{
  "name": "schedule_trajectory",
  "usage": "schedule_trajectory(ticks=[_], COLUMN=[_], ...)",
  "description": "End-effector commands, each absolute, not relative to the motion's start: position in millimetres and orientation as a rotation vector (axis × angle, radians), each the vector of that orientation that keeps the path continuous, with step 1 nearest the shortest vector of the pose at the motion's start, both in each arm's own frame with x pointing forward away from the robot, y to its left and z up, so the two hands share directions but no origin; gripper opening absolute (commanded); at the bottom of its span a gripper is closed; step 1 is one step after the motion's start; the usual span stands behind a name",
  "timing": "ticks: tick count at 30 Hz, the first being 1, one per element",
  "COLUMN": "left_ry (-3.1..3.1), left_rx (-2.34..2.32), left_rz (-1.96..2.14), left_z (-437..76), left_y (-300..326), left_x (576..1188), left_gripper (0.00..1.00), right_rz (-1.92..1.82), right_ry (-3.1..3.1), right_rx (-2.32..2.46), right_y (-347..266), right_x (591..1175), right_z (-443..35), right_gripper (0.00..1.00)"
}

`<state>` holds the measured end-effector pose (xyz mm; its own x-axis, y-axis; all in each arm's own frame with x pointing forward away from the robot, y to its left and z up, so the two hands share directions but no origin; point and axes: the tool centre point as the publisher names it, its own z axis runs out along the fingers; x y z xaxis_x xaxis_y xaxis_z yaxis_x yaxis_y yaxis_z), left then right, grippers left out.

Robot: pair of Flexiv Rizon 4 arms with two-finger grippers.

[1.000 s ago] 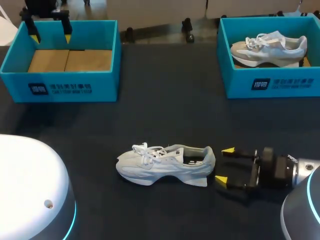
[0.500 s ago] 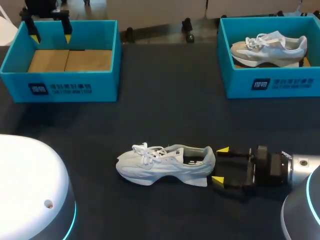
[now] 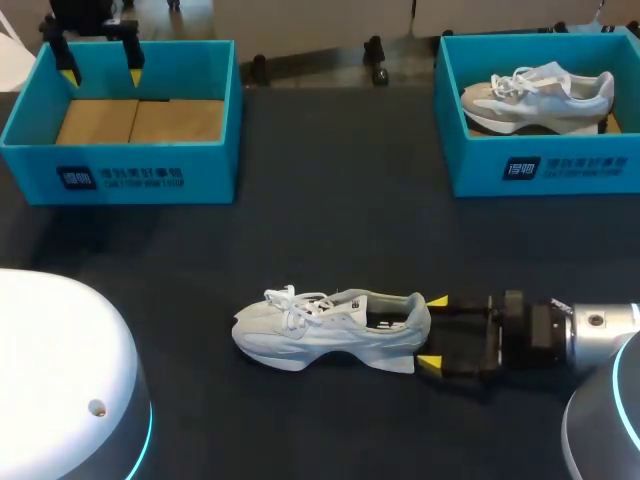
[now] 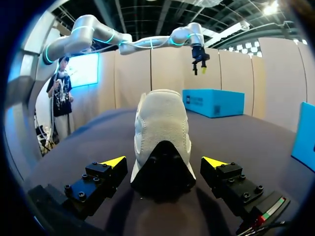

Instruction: Take the shoe out of the shoebox, open the shoe tongue, remove and reinsert the insole, then place the shoe into the shoebox

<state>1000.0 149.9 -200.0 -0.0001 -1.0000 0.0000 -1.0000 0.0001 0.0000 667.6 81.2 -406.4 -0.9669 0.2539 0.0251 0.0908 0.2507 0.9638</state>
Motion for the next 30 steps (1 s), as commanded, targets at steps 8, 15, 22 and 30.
schedule_trajectory(ticks=[8,15,22,30], left_ry=[-2.222,-2.222,-2.222,-2.222], left_rx=[2.221,2.221,2.221,2.221], left_rz=[0.0,0.0,0.0,0.0], left_z=[-200.0,-200.0,-200.0,-200.0], left_y=[149.9,149.9,149.9,149.9], left_x=[1000.0,1000.0,1000.0,1000.0], left_gripper=[1.0,1.0,1.0,1.0], right_rz=[1.806,1.804,1.805,1.806], right_ry=[2.397,2.419,2.432,2.448], right_rx=[0.303,0.283,0.26,0.232], right_y=[93.6,99.9,107.6,116.9], right_x=[673.2,674.7,674.0,677.1], right_z=[-410.5,-410.9,-412.5,-414.0], right_gripper=[1.0,1.0,1.0,1.0])
